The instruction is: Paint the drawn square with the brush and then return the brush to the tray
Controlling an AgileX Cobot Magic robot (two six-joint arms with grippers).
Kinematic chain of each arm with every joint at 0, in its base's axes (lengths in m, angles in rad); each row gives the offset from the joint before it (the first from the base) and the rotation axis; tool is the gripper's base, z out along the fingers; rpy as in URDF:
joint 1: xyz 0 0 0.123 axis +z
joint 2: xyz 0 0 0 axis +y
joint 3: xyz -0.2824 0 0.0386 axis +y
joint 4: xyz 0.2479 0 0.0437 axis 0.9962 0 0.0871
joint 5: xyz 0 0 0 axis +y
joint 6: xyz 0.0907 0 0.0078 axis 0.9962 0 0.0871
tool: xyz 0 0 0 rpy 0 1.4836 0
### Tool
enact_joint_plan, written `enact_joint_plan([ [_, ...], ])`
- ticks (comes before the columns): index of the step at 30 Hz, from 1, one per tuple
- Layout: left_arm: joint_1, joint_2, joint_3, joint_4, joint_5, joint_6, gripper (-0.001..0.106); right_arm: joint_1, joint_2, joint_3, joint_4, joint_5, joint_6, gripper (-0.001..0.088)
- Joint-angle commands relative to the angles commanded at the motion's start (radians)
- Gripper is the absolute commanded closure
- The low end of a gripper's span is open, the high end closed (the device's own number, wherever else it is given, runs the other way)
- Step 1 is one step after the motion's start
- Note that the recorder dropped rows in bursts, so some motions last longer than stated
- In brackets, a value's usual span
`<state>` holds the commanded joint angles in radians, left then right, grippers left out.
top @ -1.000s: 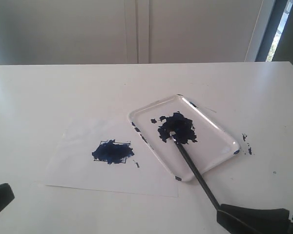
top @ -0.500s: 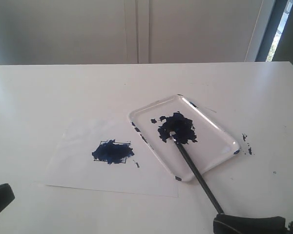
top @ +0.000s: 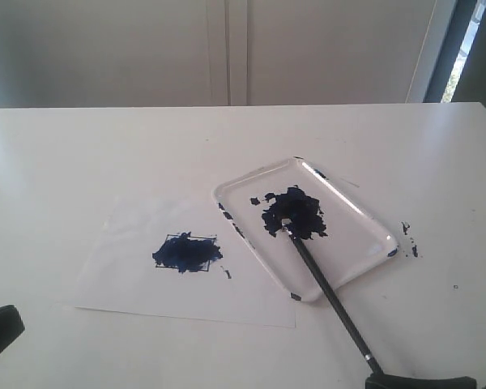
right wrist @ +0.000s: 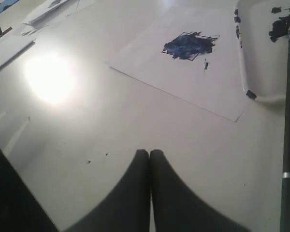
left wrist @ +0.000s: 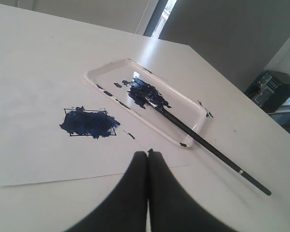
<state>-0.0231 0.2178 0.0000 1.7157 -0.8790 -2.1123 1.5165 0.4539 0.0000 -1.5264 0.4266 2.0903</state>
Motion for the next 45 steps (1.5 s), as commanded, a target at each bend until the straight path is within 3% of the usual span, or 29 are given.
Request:
enact_joint_plan([
  [5,0.0,0.0,0.0,0.0,0.0,0.0,0.105,-0.038,-0.069,0.0,0.0,-0.028,0.0,0.0868],
  [11,0.0,0.0,0.0,0.0,0.0,0.0,0.105,-0.197,-0.256,0.0,-0.003,-0.086,0.0,0.0868],
  [19,0.0,0.0,0.0,0.0,0.0,0.0,0.105,-0.476,-0.448,0.0,-0.066,-0.156,0.0,0.0868],
  [27,0.0,0.0,0.0,0.0,0.0,0.0,0.105,-0.775,-0.454,0.0,-0.218,-0.369,-0.002,0.0868],
  [37,0.0,0.0,0.0,0.0,0.0,0.0,0.105,-1.048,-0.454,0.0,-0.218,-0.594,-0.002,0.0868],
  [41,0.0,0.0,0.0,0.0,0.0,0.0,0.105,-1.098,-0.454,0.0,-0.218,-0.605,-0.002,0.0868],
  [45,0.0,0.0,0.0,0.0,0.0,0.0,0.105,-1.098,-0.454,0.0,-0.218,-0.609,-0.002,0.0868],
])
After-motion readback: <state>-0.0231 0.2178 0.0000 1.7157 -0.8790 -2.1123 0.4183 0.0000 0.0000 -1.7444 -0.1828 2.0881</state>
